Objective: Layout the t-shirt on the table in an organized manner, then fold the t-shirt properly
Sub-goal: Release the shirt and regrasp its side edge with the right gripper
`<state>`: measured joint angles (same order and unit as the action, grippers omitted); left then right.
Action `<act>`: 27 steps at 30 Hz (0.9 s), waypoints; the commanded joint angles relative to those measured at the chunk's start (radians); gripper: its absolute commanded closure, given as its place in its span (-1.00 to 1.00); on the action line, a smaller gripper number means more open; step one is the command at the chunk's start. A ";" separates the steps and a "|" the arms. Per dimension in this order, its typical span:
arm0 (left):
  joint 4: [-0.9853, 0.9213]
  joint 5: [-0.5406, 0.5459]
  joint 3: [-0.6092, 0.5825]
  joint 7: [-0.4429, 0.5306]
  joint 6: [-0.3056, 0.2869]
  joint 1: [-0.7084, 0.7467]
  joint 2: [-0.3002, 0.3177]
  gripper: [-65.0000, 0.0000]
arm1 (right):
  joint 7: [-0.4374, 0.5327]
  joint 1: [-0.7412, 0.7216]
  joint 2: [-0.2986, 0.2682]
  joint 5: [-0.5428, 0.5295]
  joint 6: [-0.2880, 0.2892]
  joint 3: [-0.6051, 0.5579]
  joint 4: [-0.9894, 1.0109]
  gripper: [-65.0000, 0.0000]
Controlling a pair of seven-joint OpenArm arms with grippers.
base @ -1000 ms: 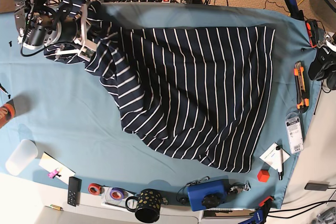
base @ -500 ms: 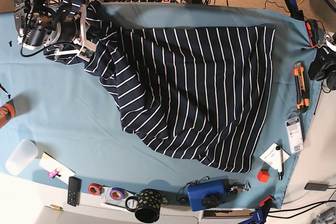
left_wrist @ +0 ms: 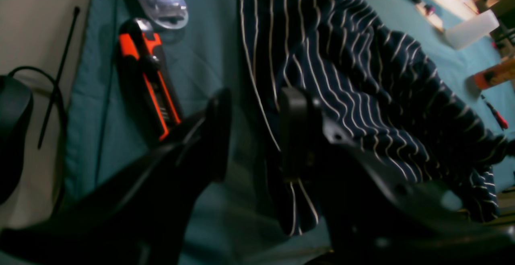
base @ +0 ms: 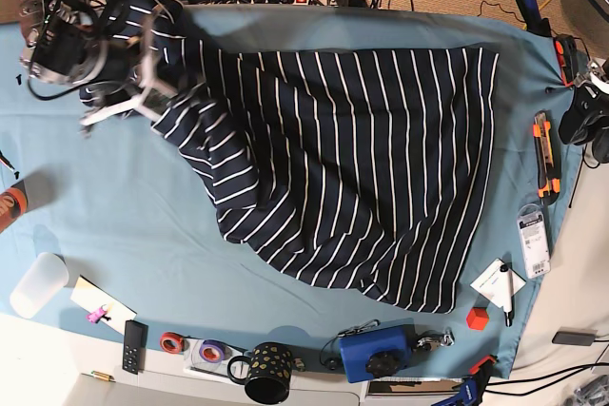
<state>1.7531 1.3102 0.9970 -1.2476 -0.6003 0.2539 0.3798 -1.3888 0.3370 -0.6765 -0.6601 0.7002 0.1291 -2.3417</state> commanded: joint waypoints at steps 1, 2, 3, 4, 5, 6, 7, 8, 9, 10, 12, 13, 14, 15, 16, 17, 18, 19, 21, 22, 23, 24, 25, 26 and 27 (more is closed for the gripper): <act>0.014 0.025 0.007 0.026 -0.003 -0.005 0.022 0.35 | 0.039 -0.007 -0.013 0.013 -0.002 0.021 -0.015 0.67; 0.014 0.026 0.007 0.026 -0.003 -0.005 0.022 0.35 | 0.047 -0.007 -0.013 0.038 -0.002 0.036 -0.015 0.67; 0.014 0.026 0.007 0.026 -0.003 -0.005 0.022 0.35 | 0.058 -0.007 -0.013 0.066 -0.002 0.050 -0.015 0.67; 0.014 0.026 0.007 0.026 -0.003 -0.005 0.022 0.35 | 0.063 -0.007 -0.013 0.095 -0.002 0.064 -0.015 0.67; 0.014 0.026 0.007 0.026 -0.004 -0.005 0.022 0.35 | 0.063 -0.007 -0.013 0.124 -0.002 0.077 -0.015 0.67; 0.014 0.025 0.007 0.026 -0.003 -0.005 0.022 0.35 | 0.063 -0.007 -0.013 0.149 -0.002 0.090 -0.015 0.67; 0.014 0.025 0.007 0.026 -0.003 -0.005 0.022 0.35 | 0.070 -0.007 -0.013 0.163 -0.002 0.102 -0.015 0.67; 0.014 0.025 0.007 0.026 -0.003 -0.005 0.022 0.35 | 0.078 -0.007 -0.013 0.165 -0.002 0.113 -0.015 0.67; 0.014 0.025 0.007 0.026 -0.003 -0.005 0.022 0.35 | 0.082 -0.006 -0.013 0.163 -0.002 0.122 -0.015 0.67; 0.014 0.025 0.007 0.026 -0.003 -0.005 0.022 0.35 | 0.082 -0.004 -0.013 0.162 -0.002 0.127 -0.015 0.62; 0.014 0.024 0.007 0.025 -0.004 -0.004 0.022 0.35 | 0.101 0.013 -0.014 0.159 -0.002 0.127 -0.015 0.39; 0.014 0.016 0.007 0.025 -0.003 -0.004 0.022 0.35 | 0.118 0.026 -0.014 0.150 -0.002 0.127 -0.015 0.27; 0.014 0.005 0.007 0.026 -0.003 -0.004 0.022 0.35 | 0.126 0.040 -0.014 0.124 -0.002 0.127 -0.015 0.20; 0.014 -0.005 0.007 0.026 -0.003 -0.004 0.022 0.35 | 0.129 0.054 -0.014 0.086 -0.002 0.127 -0.015 0.19; 0.014 -0.009 0.007 0.026 -0.003 -0.004 0.022 0.35 | 0.129 0.066 -0.013 0.050 -0.002 0.125 -0.015 0.19; 0.014 -0.009 0.007 0.027 -0.003 -0.005 0.022 0.35 | 0.128 0.073 -0.013 0.012 -0.002 0.125 -0.015 0.19; 0.014 -0.008 0.007 0.032 -0.003 -0.005 0.022 0.35 | 0.126 0.077 -0.014 -0.025 -0.002 0.125 -0.015 0.19; 0.014 -0.008 0.007 0.039 -0.003 -0.005 0.022 0.35 | 0.124 0.076 -0.014 -0.068 -0.002 0.125 -0.015 0.19; 0.014 -0.008 0.007 0.044 -0.003 -0.005 0.022 0.35 | 0.135 0.072 -0.014 -0.146 -0.002 0.126 -0.015 0.19; 0.014 -0.008 0.007 0.044 -0.003 -0.005 0.022 0.35 | 0.137 0.063 -0.013 -0.183 -0.002 0.126 -0.015 0.19; 0.014 -0.008 0.007 0.044 -0.003 -0.005 0.022 0.35 | 0.137 0.048 -0.013 -0.202 -0.002 0.126 -0.015 0.19; 0.014 -0.008 0.007 0.044 -0.003 -0.005 0.022 0.35 | 0.135 0.030 -0.013 -0.208 -0.002 0.126 -0.015 0.19; 0.014 -0.009 0.007 0.043 -0.003 -0.005 0.022 0.35 | 0.135 0.009 -0.013 -0.208 -0.002 0.126 -0.015 0.19; 0.014 -0.009 0.007 0.043 -0.003 -0.005 0.022 0.35 | 0.135 -0.013 -0.013 -0.208 -0.002 0.126 -0.015 0.19; 0.014 -0.009 0.007 0.043 -0.003 -0.004 0.022 0.35 | 0.136 -0.037 -0.013 -0.207 -0.002 0.126 -0.015 0.19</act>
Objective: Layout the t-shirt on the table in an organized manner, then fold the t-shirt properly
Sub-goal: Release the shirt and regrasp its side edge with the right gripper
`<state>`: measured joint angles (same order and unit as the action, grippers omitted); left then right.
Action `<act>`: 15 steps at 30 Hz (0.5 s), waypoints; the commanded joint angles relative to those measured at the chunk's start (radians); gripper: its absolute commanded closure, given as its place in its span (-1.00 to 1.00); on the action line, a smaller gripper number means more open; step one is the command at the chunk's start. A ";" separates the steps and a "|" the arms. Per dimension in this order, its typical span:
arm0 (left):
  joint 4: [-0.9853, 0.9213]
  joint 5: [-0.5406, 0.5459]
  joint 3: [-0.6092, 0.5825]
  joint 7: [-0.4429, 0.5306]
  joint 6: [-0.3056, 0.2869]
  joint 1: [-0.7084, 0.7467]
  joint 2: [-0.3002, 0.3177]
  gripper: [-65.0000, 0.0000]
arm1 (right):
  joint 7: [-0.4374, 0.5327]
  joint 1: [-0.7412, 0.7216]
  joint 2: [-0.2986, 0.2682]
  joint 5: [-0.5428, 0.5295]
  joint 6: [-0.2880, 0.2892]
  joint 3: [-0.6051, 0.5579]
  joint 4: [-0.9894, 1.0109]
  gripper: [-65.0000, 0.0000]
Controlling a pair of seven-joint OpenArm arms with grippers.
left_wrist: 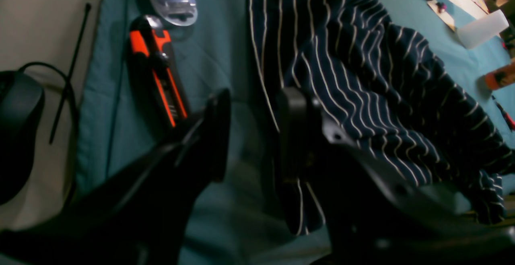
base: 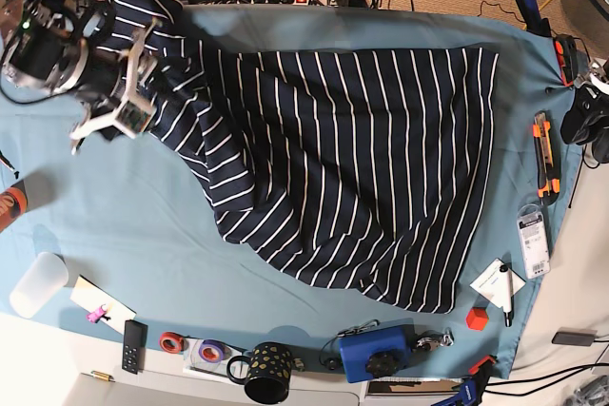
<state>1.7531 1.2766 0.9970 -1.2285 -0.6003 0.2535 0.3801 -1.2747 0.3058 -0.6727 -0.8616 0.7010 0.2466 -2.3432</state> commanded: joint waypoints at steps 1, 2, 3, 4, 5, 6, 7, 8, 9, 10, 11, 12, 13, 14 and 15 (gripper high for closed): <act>0.014 0.025 0.007 0.024 -0.003 -0.004 0.022 0.35 | 0.023 -0.030 -0.016 0.005 -0.003 0.008 -0.013 0.19; 0.014 0.025 0.007 0.024 -0.003 -0.004 0.022 0.35 | 0.034 -0.052 -0.016 0.040 -0.003 0.008 -0.013 0.19; 0.014 0.025 0.007 0.024 -0.003 -0.004 0.022 0.35 | 0.059 -0.070 -0.016 0.099 -0.003 0.008 -0.013 0.19; 0.014 0.025 0.007 0.024 -0.003 -0.004 0.022 0.35 | 0.093 -0.084 -0.017 0.163 -0.036 0.008 -0.013 0.19; 0.014 0.025 0.007 0.024 -0.003 -0.004 0.022 0.35 | 0.120 -0.098 -0.017 0.214 -0.079 0.008 -0.013 0.19; 0.014 0.025 0.007 0.024 -0.003 -0.004 0.022 0.35 | 0.130 -0.112 -0.017 0.243 -0.109 0.008 -0.013 0.19; 0.014 0.025 0.007 0.024 -0.003 -0.004 0.022 0.35 | 0.124 -0.127 -0.017 0.246 -0.114 0.008 0.016 0.19; 0.014 0.025 0.007 0.024 -0.003 -0.004 0.022 0.35 | 0.114 -0.142 -0.017 0.237 -0.114 0.008 0.068 0.19; 0.014 0.025 0.007 0.025 -0.003 -0.004 0.022 0.35 | 0.099 -0.157 -0.017 0.213 -0.112 0.008 0.123 0.19; 0.014 0.025 0.007 0.025 -0.003 -0.005 0.022 0.35 | 0.080 -0.172 -0.017 0.182 -0.105 0.008 0.177 0.19; 0.014 0.026 0.007 0.026 -0.003 -0.005 0.022 0.35 | 0.052 -0.189 -0.017 0.144 -0.097 0.008 0.228 0.19; 0.014 0.026 0.007 0.025 -0.003 -0.005 0.022 0.35 | 0.023 -0.204 -0.018 0.111 -0.095 0.008 0.277 0.19; 0.014 0.026 0.007 0.025 -0.003 -0.005 0.022 0.35 | -0.002 -0.220 -0.018 0.087 -0.094 0.008 0.327 0.19; 0.014 0.026 0.007 0.026 -0.003 -0.005 0.022 0.35 | -0.026 -0.237 -0.018 0.063 -0.091 0.008 0.373 0.19; 0.014 0.026 0.007 0.026 -0.003 -0.005 0.022 0.35 | -0.051 -0.253 -0.018 0.036 -0.083 0.008 0.417 0.19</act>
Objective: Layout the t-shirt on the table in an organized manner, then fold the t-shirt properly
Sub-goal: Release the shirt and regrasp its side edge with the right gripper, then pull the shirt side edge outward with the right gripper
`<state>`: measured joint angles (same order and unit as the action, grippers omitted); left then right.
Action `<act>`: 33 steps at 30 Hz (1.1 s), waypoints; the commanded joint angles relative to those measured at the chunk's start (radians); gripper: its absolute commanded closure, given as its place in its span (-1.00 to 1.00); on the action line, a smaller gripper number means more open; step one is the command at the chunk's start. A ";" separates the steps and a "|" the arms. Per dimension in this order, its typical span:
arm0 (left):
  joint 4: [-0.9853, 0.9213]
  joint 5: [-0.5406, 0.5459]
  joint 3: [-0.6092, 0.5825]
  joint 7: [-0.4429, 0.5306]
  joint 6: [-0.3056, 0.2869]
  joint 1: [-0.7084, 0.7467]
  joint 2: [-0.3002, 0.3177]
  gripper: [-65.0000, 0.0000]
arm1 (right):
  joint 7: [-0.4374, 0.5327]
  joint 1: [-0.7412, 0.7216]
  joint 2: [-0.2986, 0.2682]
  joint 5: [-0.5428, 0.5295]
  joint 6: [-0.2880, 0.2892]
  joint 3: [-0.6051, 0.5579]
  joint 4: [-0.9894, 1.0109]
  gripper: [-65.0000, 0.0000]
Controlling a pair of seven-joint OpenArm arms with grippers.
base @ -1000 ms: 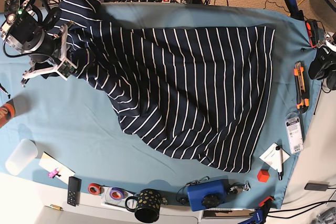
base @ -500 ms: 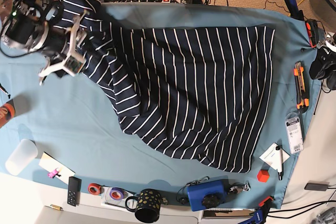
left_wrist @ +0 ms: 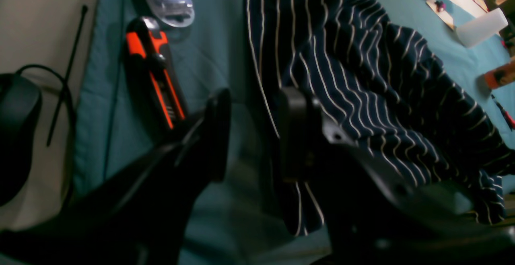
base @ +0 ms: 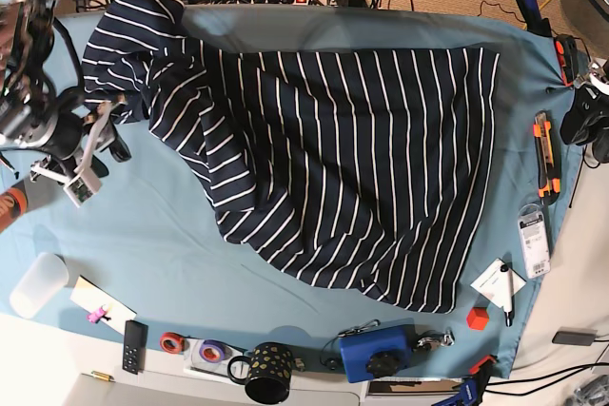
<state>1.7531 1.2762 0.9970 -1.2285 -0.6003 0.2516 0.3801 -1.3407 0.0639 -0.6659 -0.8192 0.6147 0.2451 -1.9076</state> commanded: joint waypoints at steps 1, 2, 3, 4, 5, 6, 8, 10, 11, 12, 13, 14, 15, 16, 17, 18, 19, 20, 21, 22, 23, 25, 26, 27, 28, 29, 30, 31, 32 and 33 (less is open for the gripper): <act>0.014 0.026 0.007 0.028 -0.003 -0.003 0.022 0.35 | -0.016 -0.027 -0.024 -0.039 0.019 0.009 0.023 0.19; 0.014 0.026 0.007 0.033 -0.003 -0.003 0.022 0.35 | -0.048 -0.041 -0.024 -0.082 0.035 0.009 0.060 0.19; 0.014 0.026 0.007 0.033 -0.003 -0.003 0.022 0.35 | -0.056 -0.051 -0.024 -0.120 0.045 0.009 0.091 0.19; 0.014 0.026 0.007 0.034 -0.003 -0.003 0.022 0.35 | -0.056 -0.060 -0.024 -0.155 0.051 0.009 0.118 0.19; 0.014 0.026 0.007 0.034 -0.003 -0.005 0.022 0.35 | -0.056 -0.066 -0.024 -0.183 0.059 0.009 0.142 0.19; 0.014 0.026 0.007 0.033 -0.003 -0.005 0.022 0.35 | -0.056 -0.070 -0.024 -0.196 0.064 0.006 0.162 0.19; 0.014 0.026 0.006 0.034 -0.003 -0.006 0.022 0.35 | -0.056 -0.076 -0.024 -0.201 0.069 -0.018 0.188 0.19; 0.014 0.026 0.007 0.034 -0.003 -0.006 0.022 0.35 | -0.056 -0.078 -0.024 -0.201 0.069 -0.065 0.203 0.19; 0.014 0.030 0.007 0.034 -0.003 -0.006 0.022 0.35 | -0.056 -0.078 -0.024 -0.201 0.069 -0.098 0.204 0.19; 0.014 0.034 0.007 0.034 -0.003 -0.006 0.022 0.35 | -0.056 -0.078 -0.024 -0.201 0.069 -0.133 0.204 0.19; 0.014 0.037 0.007 0.034 -0.003 -0.006 0.022 0.35 | -0.056 -0.078 -0.024 -0.200 0.069 -0.170 0.204 0.19; 0.014 0.037 0.007 0.034 -0.003 -0.006 0.022 0.35 | -0.056 -0.078 -0.024 -0.185 0.069 -0.206 0.204 0.19; 0.014 0.037 0.007 0.033 -0.003 -0.005 0.022 0.35 | -0.052 -0.078 -0.024 -0.153 0.069 -0.239 0.204 0.19; 0.014 0.037 0.007 0.033 -0.003 -0.005 0.022 0.35 | -0.032 -0.078 -0.024 -0.108 0.068 -0.268 0.204 0.19; 0.014 0.037 0.007 0.033 -0.003 -0.005 0.022 0.35 | -0.019 -0.078 -0.024 -0.067 0.064 -0.293 0.204 0.19; 0.014 0.037 0.007 0.033 -0.003 -0.005 0.022 0.35 | -0.010 -0.078 -0.024 -0.037 0.061 -0.312 0.204 0.20; 0.014 0.037 0.007 0.033 -0.003 -0.005 0.022 0.35 | -0.008 -0.078 -0.024 -0.017 0.060 -0.328 0.204 0.22; 0.014 0.037 0.007 0.033 -0.003 -0.005 0.022 0.35 | -0.010 -0.078 -0.024 -0.005 0.060 -0.339 0.203 0.32; 0.014 0.037 0.007 0.033 -0.003 -0.005 0.022 0.35 | -0.010 -0.078 -0.024 0.011 0.060 -0.345 0.203 0.50; 0.014 0.037 0.007 0.033 -0.003 -0.005 0.022 0.35 | -0.010 -0.078 -0.024 0.029 0.056 -0.345 0.203 0.71; 0.014 0.037 0.007 0.033 -0.003 -0.005 0.022 0.35 | -0.010 -0.078 -0.024 0.045 0.034 -0.345 0.203 0.92; 0.014 0.037 0.007 0.033 -0.003 -0.005 0.022 0.35 | -0.008 -0.081 -0.024 0.085 0.008 -0.345 0.190 1.00; 0.014 0.037 0.007 0.033 -0.003 -0.005 0.022 0.35 | -0.007 -0.081 -0.024 0.100 0.008 -0.343 0.175 1.00; 0.014 0.037 0.007 0.033 -0.003 -0.005 0.022 0.35 | 0.000 -0.081 -0.024 0.113 0.008 -0.341 0.154 1.00; 0.014 0.037 0.007 0.033 -0.003 -0.006 0.022 0.35 | 0.011 -0.081 -0.025 0.124 0.007 -0.339 0.127 1.00; 0.014 0.037 0.007 0.033 -0.003 -0.005 0.022 0.35 | 0.022 -0.081 -0.024 0.133 0.002 -0.336 0.095 1.00; 0.014 0.037 0.007 0.033 -0.003 -0.005 0.022 0.35 | 0.031 -0.082 -0.025 0.141 -0.005 -0.333 0.058 1.00; 0.014 0.037 0.007 0.033 -0.003 -0.005 0.022 0.35 | 0.033 -0.084 -0.024 0.154 -0.007 -0.327 0.015 1.00; 0.014 0.036 0.007 0.033 -0.003 -0.005 0.022 0.35 | 0.036 -0.084 -0.024 0.169 -0.010 -0.320 -0.031 1.00; 0.014 0.036 0.007 0.033 -0.003 -0.005 0.022 0.35 | 0.041 -0.084 -0.024 0.188 -0.013 -0.311 -0.076 1.00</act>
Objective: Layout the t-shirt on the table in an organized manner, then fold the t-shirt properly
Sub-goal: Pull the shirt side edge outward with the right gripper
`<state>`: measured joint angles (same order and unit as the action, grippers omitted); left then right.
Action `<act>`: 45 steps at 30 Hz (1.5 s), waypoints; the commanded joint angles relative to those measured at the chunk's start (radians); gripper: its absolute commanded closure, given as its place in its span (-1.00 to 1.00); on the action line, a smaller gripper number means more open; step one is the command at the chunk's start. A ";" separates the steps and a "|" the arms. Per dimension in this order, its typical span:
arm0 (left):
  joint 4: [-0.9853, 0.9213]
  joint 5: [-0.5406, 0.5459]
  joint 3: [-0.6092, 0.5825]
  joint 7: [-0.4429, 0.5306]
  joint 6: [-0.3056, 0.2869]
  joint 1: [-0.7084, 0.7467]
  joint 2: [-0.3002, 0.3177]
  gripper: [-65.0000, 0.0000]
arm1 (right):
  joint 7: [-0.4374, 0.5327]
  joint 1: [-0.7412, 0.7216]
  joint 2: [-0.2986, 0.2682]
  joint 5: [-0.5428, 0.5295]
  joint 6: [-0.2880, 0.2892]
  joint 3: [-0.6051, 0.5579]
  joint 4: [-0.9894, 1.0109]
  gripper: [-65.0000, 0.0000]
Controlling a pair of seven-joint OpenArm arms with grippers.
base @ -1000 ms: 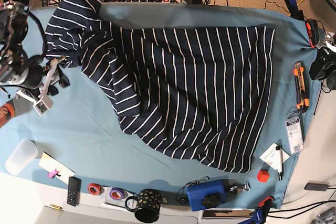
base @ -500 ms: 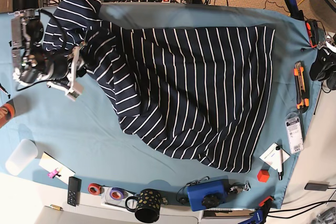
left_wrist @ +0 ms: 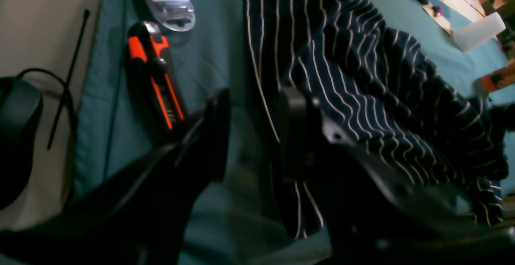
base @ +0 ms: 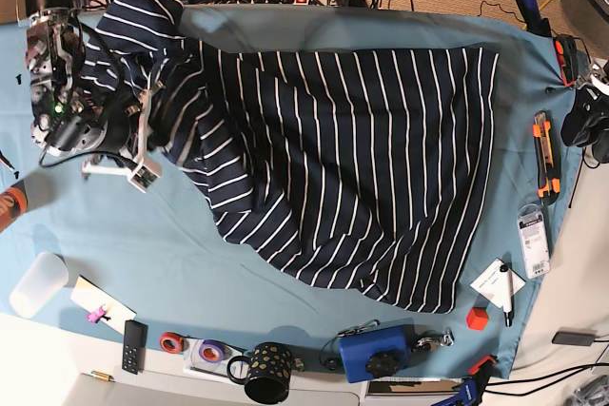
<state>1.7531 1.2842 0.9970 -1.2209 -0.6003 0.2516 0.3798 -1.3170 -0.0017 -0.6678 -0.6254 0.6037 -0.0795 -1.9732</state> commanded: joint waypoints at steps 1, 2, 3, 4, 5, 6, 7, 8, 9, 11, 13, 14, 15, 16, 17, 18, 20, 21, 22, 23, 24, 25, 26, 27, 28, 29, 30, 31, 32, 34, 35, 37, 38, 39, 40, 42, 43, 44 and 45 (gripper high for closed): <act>0.014 0.028 0.007 0.025 -0.003 -0.005 0.022 0.35 | 0.025 -0.018 -0.023 0.014 -0.006 0.023 -0.053 1.00; 0.014 0.028 0.007 0.025 -0.003 -0.005 0.022 0.35 | 0.040 -0.018 -0.023 0.036 -0.013 0.031 -0.088 1.00; 0.014 0.028 0.007 0.025 -0.003 -0.005 0.022 0.35 | 0.056 -0.018 -0.023 0.057 -0.018 0.039 -0.113 1.00; 0.014 0.027 0.007 0.025 -0.003 -0.005 0.022 0.35 | 0.069 -0.018 -0.023 0.075 -0.019 0.044 -0.126 1.00; 0.014 0.024 0.007 0.024 -0.003 -0.005 0.022 0.35 | 0.077 -0.018 -0.023 0.084 -0.018 0.045 -0.129 1.00; 0.014 0.020 0.007 0.025 -0.003 -0.005 0.022 0.35 | 0.080 -0.017 -0.023 0.084 -0.019 0.045 -0.127 1.00; 0.014 0.017 0.007 0.025 -0.003 -0.005 0.022 0.35 | 0.079 -0.016 -0.022 0.084 -0.019 0.045 -0.123 1.00; 0.014 0.018 0.007 0.025 -0.003 -0.005 0.022 0.35 | 0.078 -0.015 -0.023 0.084 -0.018 0.045 -0.119 1.00; 0.014 0.018 0.007 0.025 -0.003 -0.005 0.022 0.35 | 0.070 -0.014 -0.023 0.084 -0.019 0.044 -0.115 1.00; 0.014 0.017 0.007 0.025 -0.003 -0.005 0.022 0.35 | 0.047 -0.014 -0.023 0.084 -0.018 0.044 -0.107 1.00; 0.014 0.017 0.007 0.025 -0.003 -0.005 0.022 0.35 | 0.034 -0.011 -0.023 0.084 -0.015 0.044 -0.106 1.00; 0.014 0.017 0.007 0.025 -0.003 -0.005 0.022 0.35 | 0.034 -0.009 -0.023 0.084 -0.009 0.044 -0.106 0.96; 0.014 0.017 0.007 0.025 -0.003 -0.005 0.022 0.35 | 0.038 -0.003 -0.023 0.084 -0.007 0.044 -0.106 0.78; 0.014 0.017 0.007 0.024 -0.003 -0.005 0.022 0.35 | 0.048 0.002 -0.023 0.084 -0.007 0.044 -0.106 0.63; 0.014 0.016 0.007 0.024 -0.003 -0.005 0.022 0.35 | 0.060 0.008 -0.023 0.084 -0.008 0.044 -0.106 0.54; 0.014 0.016 0.007 0.024 -0.003 -0.005 0.022 0.35 | 0.067 0.010 -0.022 0.083 -0.010 0.044 -0.106 0.53; 0.014 0.017 0.007 0.025 -0.003 -0.005 0.022 0.35 | 0.072 0.011 -0.022 0.077 -0.011 0.044 -0.106 0.53; 0.014 0.017 0.007 0.025 -0.003 -0.005 0.022 0.35 | 0.073 0.010 -0.023 0.072 -0.011 0.044 -0.106 0.53; 0.014 0.017 0.007 0.025 -0.003 -0.005 0.022 0.35 | 0.074 0.010 -0.022 0.068 -0.014 0.044 -0.106 0.53; 0.014 0.017 0.007 0.025 -0.003 -0.005 0.022 0.35 | 0.074 0.010 -0.023 0.064 -0.017 0.044 -0.106 0.53; 0.014 0.017 0.007 0.025 -0.003 -0.005 0.022 0.35 | 0.074 0.010 -0.023 0.064 -0.018 0.044 -0.106 0.61; 0.014 0.017 0.007 0.025 -0.003 -0.005 0.022 0.35 | 0.074 0.010 -0.022 0.065 -0.025 0.044 -0.106 0.72; 0.014 0.017 0.007 0.024 -0.003 -0.005 0.022 0.35 | 0.073 0.010 -0.022 0.065 -0.043 0.044 -0.106 0.85; 0.014 0.017 0.007 0.025 -0.003 -0.005 0.022 0.35 | 0.073 0.010 -0.022 0.066 -0.060 0.044 -0.106 0.94; 0.014 0.017 0.007 0.025 -0.003 -0.005 0.022 0.35 | 0.073 0.010 -0.022 0.071 -0.063 0.044 -0.106 0.99; 0.014 0.017 0.007 0.025 -0.003 -0.005 0.022 0.35 | 0.074 0.010 -0.022 0.091 -0.063 0.044 -0.106 0.99; 0.014 0.017 0.007 0.025 -0.003 -0.005 0.022 0.35 | 0.073 0.010 -0.023 0.119 -0.063 0.044 -0.106 0.99; 0.014 0.017 0.007 0.025 -0.003 -0.005 0.022 0.35 | 0.072 0.010 -0.023 0.148 -0.063 0.044 -0.106 0.98; 0.014 0.017 0.007 0.025 -0.003 -0.005 0.022 0.35 | 0.072 0.010 -0.023 0.174 -0.063 0.044 -0.106 0.98; 0.014 0.017 0.007 0.025 -0.003 -0.005 0.022 0.35 | 0.072 0.011 -0.023 0.211 -0.062 0.044 -0.106 0.84; 0.014 0.017 0.007 0.024 -0.003 -0.005 0.022 0.35 | 0.072 0.011 -0.023 0.224 -0.062 0.044 -0.106 0.71; 0.014 0.014 0.007 0.024 -0.003 -0.004 0.022 0.35 | 0.085 0.017 -0.023 0.239 -0.053 0.044 -0.106 0.50; 0.014 0.008 0.007 0.024 -0.003 -0.005 0.022 0.35 | 0.099 0.022 -0.023 0.241 -0.039 0.044 -0.106 0.45; 0.014 0.002 0.007 0.025 -0.003 -0.005 0.022 0.35 | 0.112 0.025 -0.023 0.241 -0.028 0.044 -0.106 0.43; 0.014 0.001 0.007 0.025 -0.003 -0.005 0.022 0.35 | 0.117 0.025 -0.023 0.240 -0.024 0.044 -0.106 0.43; 0.014 0.002 0.007 0.024 -0.003 -0.005 0.022 0.35 | 0.117 0.023 -0.023 0.241 -0.024 0.044 -0.106 0.43; 0.014 0.002 0.007 0.024 -0.003 -0.005 0.022 0.35 | 0.117 0.021 -0.023 0.242 -0.025 0.044 -0.106 0.43; 0.014 0.002 0.007 0.024 -0.003 -0.005 0.022 0.35 | 0.117 0.018 -0.023 0.241 -0.025 0.044 -0.107 0.43; 0.014 0.002 0.007 0.024 -0.003 -0.004 0.022 0.35 | 0.114 0.016 -0.023 0.241 -0.026 0.044 -0.107 0.43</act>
<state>1.7531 1.2648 0.9970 -1.2209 -0.6003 0.2512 0.3798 -1.2148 0.0315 -0.6704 -0.3912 0.5838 -0.0467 -2.0682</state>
